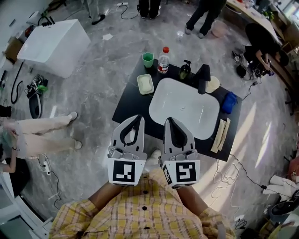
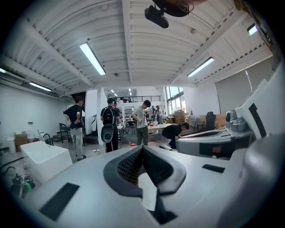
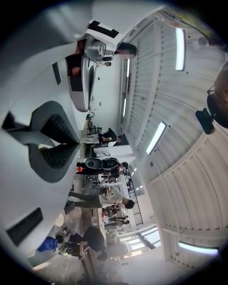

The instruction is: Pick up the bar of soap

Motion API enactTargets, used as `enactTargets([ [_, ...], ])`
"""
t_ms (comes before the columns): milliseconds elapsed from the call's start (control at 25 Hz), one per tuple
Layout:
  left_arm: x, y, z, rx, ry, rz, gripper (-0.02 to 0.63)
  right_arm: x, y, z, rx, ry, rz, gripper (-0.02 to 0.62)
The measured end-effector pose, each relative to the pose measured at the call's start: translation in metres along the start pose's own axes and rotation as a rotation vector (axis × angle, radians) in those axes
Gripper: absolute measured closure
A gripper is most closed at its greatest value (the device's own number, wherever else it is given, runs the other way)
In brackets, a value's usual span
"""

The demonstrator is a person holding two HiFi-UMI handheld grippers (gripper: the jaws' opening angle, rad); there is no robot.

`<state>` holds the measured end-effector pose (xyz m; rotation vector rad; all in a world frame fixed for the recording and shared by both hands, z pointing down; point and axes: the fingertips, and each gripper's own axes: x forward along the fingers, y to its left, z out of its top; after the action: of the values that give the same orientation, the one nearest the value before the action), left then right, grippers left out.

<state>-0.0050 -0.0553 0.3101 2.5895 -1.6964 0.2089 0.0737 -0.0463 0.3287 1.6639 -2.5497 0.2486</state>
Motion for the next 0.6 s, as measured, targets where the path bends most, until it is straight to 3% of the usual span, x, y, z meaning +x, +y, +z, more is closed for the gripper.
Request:
enactTargets([
  [160, 0.036, 0.027, -0.01, 0.01, 0.053, -0.055, 0.594, 0.038, -0.003, 0.003, -0.012, 0.014, -0.029, 0.577],
  [320, 0.077, 0.049, -0.033, 0.133, 0.176, -0.173, 0.593, 0.08, -0.009, 0.006, 0.006, 0.024, -0.062, 0.575],
  [400, 0.098, 0.055, -0.053, 0.272, 0.218, -0.279, 0.594, 0.095, -0.01, 0.007, 0.017, 0.031, -0.09, 0.575],
  [600, 0.15, 0.071, -0.109, 0.718, 0.301, -0.611, 0.592, 0.126, -0.016, 0.011, 0.016, 0.052, -0.165, 0.575],
])
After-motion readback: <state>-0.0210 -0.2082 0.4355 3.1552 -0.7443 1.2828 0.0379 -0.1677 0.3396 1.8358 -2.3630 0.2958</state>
